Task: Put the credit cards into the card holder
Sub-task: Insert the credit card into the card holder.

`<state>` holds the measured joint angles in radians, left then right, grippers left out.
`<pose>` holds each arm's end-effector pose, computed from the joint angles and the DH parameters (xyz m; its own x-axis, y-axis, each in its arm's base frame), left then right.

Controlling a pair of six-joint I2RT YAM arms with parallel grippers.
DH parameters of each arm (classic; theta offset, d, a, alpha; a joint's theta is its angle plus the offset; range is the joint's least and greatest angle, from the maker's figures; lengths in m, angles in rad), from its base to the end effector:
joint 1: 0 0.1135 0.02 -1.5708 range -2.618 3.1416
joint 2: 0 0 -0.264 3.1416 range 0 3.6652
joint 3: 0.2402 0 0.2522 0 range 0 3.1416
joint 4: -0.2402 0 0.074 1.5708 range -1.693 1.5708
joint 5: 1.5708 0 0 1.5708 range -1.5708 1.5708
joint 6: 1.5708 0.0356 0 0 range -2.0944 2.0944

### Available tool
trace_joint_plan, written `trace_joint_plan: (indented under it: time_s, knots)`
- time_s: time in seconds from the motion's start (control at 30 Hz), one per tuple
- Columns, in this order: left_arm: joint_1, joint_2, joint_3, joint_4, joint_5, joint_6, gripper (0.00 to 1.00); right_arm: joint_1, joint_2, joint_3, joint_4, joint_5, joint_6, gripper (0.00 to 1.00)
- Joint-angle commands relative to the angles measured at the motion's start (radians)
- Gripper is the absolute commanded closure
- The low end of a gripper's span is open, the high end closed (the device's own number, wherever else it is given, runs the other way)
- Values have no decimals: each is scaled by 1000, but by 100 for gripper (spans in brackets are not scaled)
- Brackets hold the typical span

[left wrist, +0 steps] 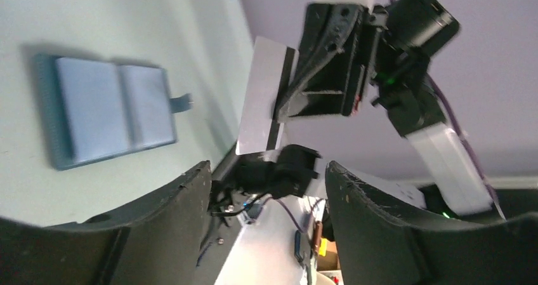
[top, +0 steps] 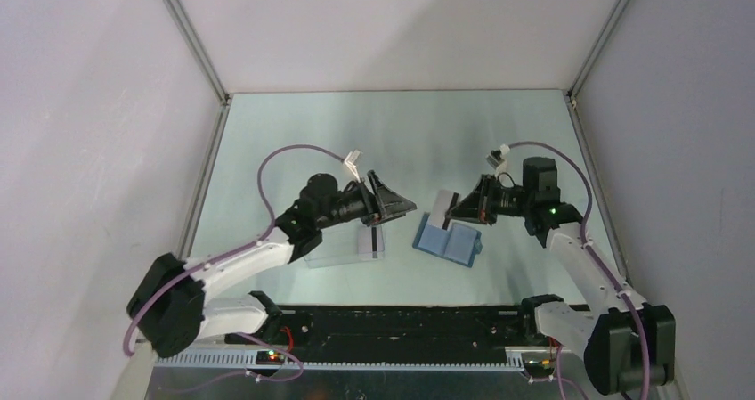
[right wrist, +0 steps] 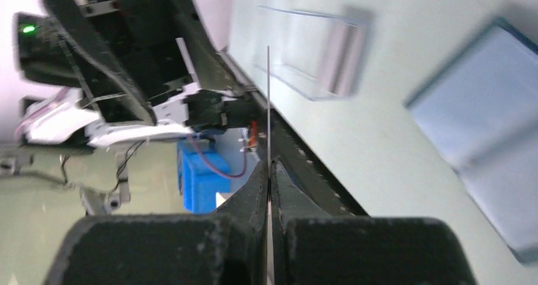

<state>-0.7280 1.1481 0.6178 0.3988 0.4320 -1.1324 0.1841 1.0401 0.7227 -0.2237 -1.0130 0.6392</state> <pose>0.1833 -0.1833 0.2682 -0.8692 -0.3267 -0.3711 0.2994 0.2495 -0.9209 0.2082 0.0695 0.2739 -0.8907 0.1554 -0.4272 -0.3495 0.3670 0.8621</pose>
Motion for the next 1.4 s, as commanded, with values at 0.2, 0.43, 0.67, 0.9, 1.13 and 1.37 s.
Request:
trace_joint_plan:
  time_s: [0.2,0.43,0.67,0.9,1.13,1.37]
  knots:
    - [-46,306,228,-299,-159,133,36,-127,25,-222,-46,248,-137,100]
    - [-84,484,397,-530,-258,242,38,-139,119,-273,62,293,-119,100]
    - [-91,592,408,-534,-260,243,42,-139,219,-289,162,303,-101,100]
    - [-100,646,411,-532,-248,244,48,-134,286,-304,246,293,-78,100]
    - [-102,666,413,-532,-238,246,58,-129,333,-324,322,248,-40,100]
    - [-108,684,422,-532,-226,246,69,-123,363,-345,354,217,-6,100]
